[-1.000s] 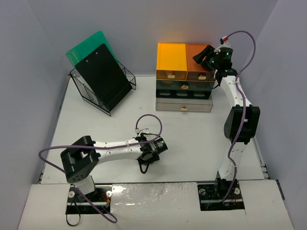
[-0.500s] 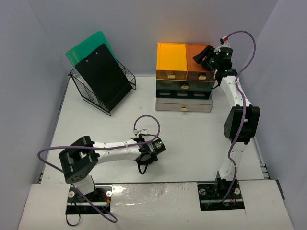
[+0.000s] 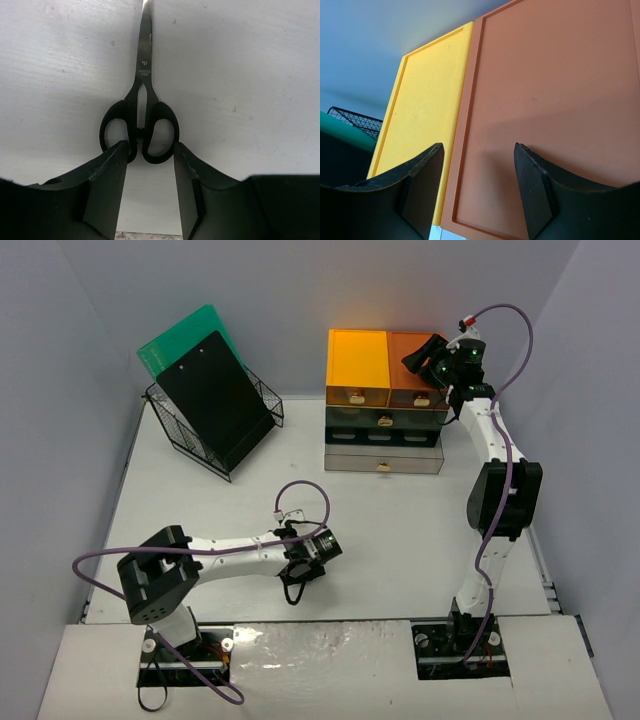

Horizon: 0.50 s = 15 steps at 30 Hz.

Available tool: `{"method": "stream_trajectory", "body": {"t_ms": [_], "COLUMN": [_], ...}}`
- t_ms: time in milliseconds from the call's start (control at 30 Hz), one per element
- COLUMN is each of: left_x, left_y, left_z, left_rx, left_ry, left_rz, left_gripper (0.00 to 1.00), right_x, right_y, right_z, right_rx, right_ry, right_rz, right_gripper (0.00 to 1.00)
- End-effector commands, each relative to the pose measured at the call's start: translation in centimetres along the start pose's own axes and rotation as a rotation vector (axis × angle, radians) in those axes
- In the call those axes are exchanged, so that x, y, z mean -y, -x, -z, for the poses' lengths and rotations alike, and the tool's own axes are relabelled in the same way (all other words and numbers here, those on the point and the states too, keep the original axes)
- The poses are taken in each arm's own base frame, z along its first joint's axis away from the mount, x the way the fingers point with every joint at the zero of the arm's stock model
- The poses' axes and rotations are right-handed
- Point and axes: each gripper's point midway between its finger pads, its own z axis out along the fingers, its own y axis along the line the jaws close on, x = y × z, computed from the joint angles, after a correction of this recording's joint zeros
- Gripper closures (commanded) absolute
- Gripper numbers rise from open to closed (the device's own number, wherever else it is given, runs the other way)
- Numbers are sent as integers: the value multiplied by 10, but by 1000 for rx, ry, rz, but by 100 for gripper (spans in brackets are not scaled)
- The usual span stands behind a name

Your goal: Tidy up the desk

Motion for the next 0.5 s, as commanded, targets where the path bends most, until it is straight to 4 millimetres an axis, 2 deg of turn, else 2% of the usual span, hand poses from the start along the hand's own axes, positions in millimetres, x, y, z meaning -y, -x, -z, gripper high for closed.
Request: {"method": "stream_trajectory", "body": {"t_ms": [0,467], "left_x": [6,-4], "left_y": [19,16], "left_z": [15,10], "left_rx": [62,45], "left_ry": [-49,-23], "left_rz": [32,26], "left_gripper": [62,62], "right_x": [102,101], "right_y": [-144,-143], "right_z": [20,19], "right_rx": [-435,-433], "right_ry": [-326,-324], "right_rz": [-197,-196], "right_gripper": [44,44]}}
